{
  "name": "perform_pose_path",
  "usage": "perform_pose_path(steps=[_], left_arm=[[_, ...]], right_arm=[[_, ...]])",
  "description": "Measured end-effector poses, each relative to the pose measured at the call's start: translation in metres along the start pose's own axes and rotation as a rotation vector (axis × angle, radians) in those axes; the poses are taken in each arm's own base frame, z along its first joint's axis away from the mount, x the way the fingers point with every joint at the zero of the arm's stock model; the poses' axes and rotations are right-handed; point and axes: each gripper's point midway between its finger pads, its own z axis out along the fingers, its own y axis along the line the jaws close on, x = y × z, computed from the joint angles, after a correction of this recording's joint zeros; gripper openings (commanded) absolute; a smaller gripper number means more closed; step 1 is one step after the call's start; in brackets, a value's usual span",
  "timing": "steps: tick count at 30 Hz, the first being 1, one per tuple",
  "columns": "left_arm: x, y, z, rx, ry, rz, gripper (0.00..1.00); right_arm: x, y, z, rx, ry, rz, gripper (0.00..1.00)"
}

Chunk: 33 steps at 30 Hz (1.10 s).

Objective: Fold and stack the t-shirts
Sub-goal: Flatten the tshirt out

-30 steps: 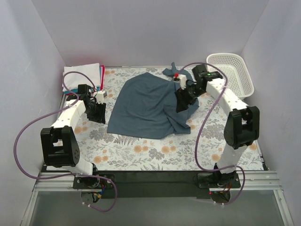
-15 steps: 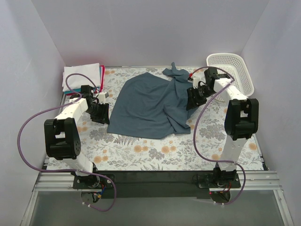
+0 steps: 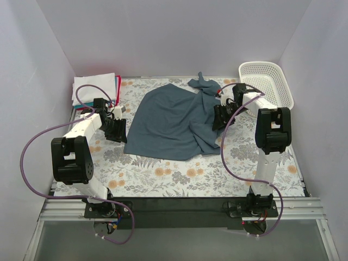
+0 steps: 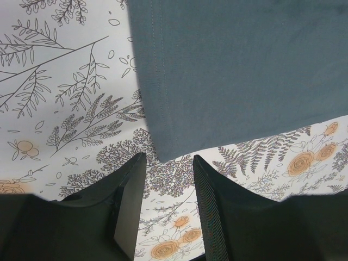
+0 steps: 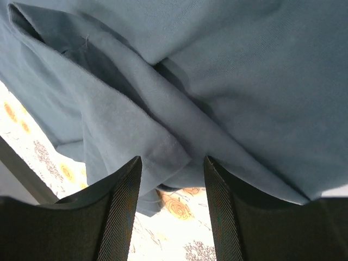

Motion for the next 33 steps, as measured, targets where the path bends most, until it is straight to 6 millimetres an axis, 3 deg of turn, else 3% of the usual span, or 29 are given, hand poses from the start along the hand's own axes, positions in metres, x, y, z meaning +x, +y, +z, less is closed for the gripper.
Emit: perform_pose_path(steps=[12,17,33], left_arm=[[-0.001,0.000,0.000,0.000,-0.002,-0.006,0.39],[-0.001,0.000,0.001,-0.001,-0.004,-0.007,0.39],[0.008,0.004,0.009,-0.009,0.021,-0.022,0.45]], right_arm=[[-0.001,0.012,0.004,-0.077,-0.012,0.036,0.51],[-0.001,0.015,0.006,-0.100,-0.017,0.037,0.43],[0.000,0.012,0.009,-0.089,-0.020,0.046,0.43]])
